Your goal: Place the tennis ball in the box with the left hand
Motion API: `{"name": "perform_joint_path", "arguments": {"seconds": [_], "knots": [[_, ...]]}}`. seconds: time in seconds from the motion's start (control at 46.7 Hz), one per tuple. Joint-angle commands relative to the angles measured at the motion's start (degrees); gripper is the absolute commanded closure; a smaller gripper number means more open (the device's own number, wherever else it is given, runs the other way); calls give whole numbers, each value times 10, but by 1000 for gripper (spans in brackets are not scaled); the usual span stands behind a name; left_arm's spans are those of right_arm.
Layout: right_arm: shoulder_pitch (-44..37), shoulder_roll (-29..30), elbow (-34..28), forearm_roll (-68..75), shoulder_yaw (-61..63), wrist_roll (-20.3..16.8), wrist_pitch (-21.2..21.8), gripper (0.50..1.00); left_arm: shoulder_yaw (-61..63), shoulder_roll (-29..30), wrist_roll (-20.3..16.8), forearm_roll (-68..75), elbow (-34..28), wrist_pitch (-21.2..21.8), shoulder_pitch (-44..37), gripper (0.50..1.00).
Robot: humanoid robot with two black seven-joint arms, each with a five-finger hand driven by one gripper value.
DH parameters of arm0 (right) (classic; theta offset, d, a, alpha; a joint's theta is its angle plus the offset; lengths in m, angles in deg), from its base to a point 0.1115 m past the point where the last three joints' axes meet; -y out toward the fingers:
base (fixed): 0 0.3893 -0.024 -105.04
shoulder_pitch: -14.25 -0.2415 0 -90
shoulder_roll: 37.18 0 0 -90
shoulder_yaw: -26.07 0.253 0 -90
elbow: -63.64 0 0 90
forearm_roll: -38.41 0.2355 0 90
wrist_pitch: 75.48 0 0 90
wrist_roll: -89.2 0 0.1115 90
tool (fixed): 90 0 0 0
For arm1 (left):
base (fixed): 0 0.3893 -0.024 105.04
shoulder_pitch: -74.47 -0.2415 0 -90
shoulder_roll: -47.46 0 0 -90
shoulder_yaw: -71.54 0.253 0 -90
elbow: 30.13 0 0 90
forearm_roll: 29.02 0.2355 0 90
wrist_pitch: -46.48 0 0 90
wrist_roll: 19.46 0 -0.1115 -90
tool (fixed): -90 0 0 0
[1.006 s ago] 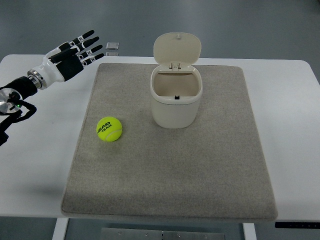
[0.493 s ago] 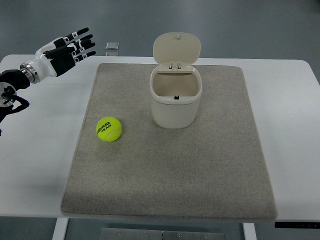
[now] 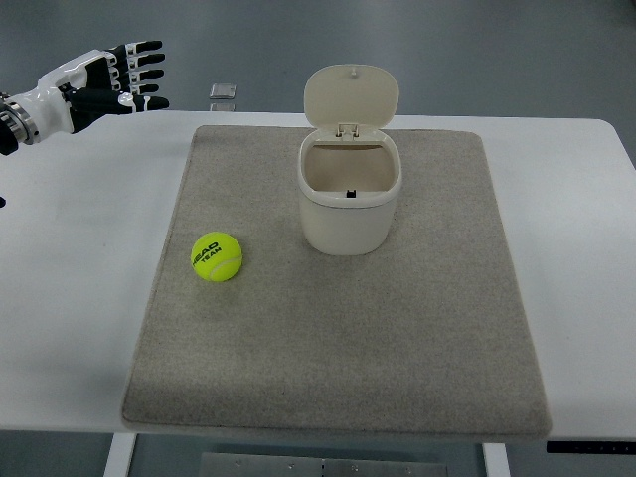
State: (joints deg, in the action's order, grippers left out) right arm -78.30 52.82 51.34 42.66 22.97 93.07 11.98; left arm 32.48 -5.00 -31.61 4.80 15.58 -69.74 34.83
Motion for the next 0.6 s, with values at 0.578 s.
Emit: {"name": "perform_joint_path", "arguments": {"seconds": [0.578], "knots": [[0,0,0,1,0,1,0,597,0,110,-45,233,166,-1,-50,508]]}}
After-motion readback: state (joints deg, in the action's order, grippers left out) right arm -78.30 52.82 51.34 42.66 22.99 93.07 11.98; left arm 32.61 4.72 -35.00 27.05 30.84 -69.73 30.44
